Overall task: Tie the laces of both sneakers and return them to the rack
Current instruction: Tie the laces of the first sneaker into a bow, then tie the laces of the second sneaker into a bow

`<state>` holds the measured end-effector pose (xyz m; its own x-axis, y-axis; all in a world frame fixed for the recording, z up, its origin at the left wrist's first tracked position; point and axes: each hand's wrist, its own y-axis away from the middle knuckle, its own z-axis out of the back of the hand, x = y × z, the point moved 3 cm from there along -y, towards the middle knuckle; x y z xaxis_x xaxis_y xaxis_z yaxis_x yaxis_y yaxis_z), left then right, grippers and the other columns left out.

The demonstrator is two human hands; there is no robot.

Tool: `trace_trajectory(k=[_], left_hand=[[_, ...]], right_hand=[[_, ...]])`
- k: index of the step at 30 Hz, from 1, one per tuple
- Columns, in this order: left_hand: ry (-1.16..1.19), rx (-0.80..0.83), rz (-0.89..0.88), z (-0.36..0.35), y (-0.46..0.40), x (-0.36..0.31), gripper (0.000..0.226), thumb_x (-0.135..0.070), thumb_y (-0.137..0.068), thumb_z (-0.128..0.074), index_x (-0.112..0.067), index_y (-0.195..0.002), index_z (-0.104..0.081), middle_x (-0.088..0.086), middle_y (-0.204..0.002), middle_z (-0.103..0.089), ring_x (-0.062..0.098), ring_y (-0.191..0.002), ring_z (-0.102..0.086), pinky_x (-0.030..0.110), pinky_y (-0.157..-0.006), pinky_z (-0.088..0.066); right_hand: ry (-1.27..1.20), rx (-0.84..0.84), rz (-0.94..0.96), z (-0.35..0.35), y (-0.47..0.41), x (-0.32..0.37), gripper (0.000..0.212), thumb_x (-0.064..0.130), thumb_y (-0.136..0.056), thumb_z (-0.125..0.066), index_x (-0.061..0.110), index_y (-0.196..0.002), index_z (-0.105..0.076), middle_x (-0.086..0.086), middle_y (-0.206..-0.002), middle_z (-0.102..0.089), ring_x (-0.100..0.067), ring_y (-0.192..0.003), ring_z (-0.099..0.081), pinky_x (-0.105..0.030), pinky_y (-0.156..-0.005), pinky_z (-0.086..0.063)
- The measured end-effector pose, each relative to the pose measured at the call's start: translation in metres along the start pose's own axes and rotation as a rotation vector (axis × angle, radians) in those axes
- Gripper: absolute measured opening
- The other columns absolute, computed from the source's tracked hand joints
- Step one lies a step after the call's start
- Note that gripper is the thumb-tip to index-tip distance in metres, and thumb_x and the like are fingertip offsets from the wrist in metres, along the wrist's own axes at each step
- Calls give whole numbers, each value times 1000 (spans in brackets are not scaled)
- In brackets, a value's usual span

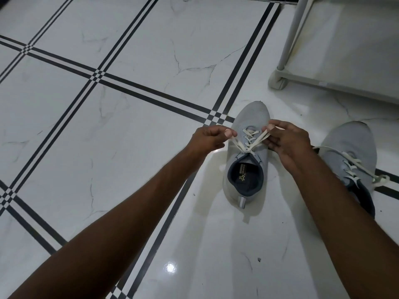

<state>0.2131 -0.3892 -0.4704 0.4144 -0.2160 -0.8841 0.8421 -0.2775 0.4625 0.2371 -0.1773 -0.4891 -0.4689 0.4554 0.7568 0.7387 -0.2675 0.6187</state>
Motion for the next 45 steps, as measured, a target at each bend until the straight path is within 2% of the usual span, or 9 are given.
trace_trajectory(k=[6, 12, 18, 25, 30, 35, 37, 42, 45], left_hand=[[412, 71, 164, -19, 0, 11, 19, -18, -105, -46, -8, -108, -62, 22, -128, -66, 32, -116, -66, 40, -101, -53], [510, 161, 192, -24, 1, 8, 23, -20, -107, -40, -17, -92, -57, -1, -84, -70, 20, -99, -70, 30, -86, -48], [463, 195, 206, -24, -3, 10, 26, -17, -106, -40, -15, -89, -59, -1, -66, -53, 12, -69, -58, 17, -46, -34], [251, 222, 168, -17, 7, 29, 34, -10, -105, -37, -11, -79, -59, 0, -58, -45, 14, -63, -48, 14, -38, -28], [202, 264, 212, -9, 16, 32, 34, 12, -92, -31, -8, -76, -53, 2, -56, -47, 16, -64, -49, 13, -35, -25], [157, 281, 225, -8, 18, 33, 32, 9, -94, -35, -9, -76, -54, 1, -57, -51, 18, -67, -50, 14, -39, -33], [65, 305, 215, -6, 17, 28, 30, 1, -98, -42, -12, -78, -59, 0, -63, -60, 18, -72, -56, 18, -54, -43], [-227, 248, 149, 13, 0, -1, 29, -29, -97, -54, -11, -105, -75, 2, -109, -77, 17, -108, -69, 38, -94, -42], [-406, 148, 3, 6, -18, -44, 22, -27, -93, -62, -13, -99, -79, -2, -103, -79, 7, -100, -71, 21, -83, -46]], right_hand=[[109, -2, -38, 6, 0, -6, 16, 6, -96, -57, 4, -105, -70, -6, -89, -69, -12, -75, -66, -21, -68, -57], [-41, 84, -179, 6, 0, -10, 23, 15, -104, -42, 13, -90, -60, -2, -92, -72, -11, -70, -71, -20, -56, -55], [-162, 72, -239, 1, -10, -20, 27, 12, -105, -39, 11, -81, -53, -3, -74, -56, -9, -52, -68, -15, -41, -47], [169, -132, -166, -4, -24, -33, 32, 2, -96, -37, 8, -69, -52, -6, -58, -43, -10, -28, -48, -15, -27, -23], [314, -166, -196, -12, -31, -37, 34, 1, -95, -37, 7, -66, -52, -7, -56, -45, -10, -24, -45, -10, -25, -22], [353, -141, -204, -14, -30, -41, 34, 0, -94, -36, 7, -65, -53, -8, -57, -46, -9, -24, -46, -11, -26, -24], [354, -104, -176, -13, -25, -36, 33, 3, -97, -40, 6, -69, -57, -9, -57, -51, -9, -28, -50, -13, -29, -31], [431, 220, -261, 0, -19, 9, 24, 14, -98, -51, -6, -107, -62, -27, -99, -68, -39, -80, -71, -35, -59, -62], [720, 271, -190, 20, -19, 53, 22, 16, -94, -59, -2, -106, -63, -24, -101, -68, -37, -88, -67, -38, -67, -63]])
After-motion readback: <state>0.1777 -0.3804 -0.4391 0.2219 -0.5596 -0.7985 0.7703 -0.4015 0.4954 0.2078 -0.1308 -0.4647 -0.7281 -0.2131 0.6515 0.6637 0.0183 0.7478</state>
